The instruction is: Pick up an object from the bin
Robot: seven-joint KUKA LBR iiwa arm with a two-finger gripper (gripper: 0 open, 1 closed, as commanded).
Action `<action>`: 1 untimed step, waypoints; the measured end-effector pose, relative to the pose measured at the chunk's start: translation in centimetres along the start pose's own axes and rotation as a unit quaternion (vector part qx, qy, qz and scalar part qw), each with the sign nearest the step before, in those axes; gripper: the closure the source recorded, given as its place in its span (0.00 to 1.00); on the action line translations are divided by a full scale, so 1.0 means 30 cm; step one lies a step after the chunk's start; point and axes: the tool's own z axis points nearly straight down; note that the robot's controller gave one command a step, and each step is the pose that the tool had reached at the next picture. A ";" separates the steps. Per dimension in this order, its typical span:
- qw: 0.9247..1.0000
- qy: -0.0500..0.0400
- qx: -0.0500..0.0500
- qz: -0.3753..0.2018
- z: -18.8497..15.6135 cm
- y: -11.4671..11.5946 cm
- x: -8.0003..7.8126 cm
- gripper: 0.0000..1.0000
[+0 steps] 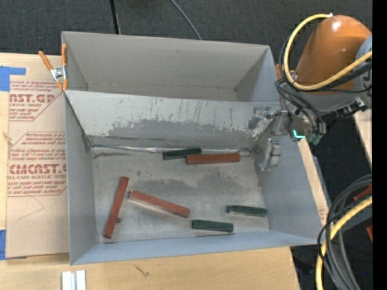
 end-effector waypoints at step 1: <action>1.000 -0.004 0.001 -0.001 -0.014 0.001 -0.005 0.00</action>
Offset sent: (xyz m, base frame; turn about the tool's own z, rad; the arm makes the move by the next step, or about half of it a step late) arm -0.0773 0.0146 -0.1573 -0.0239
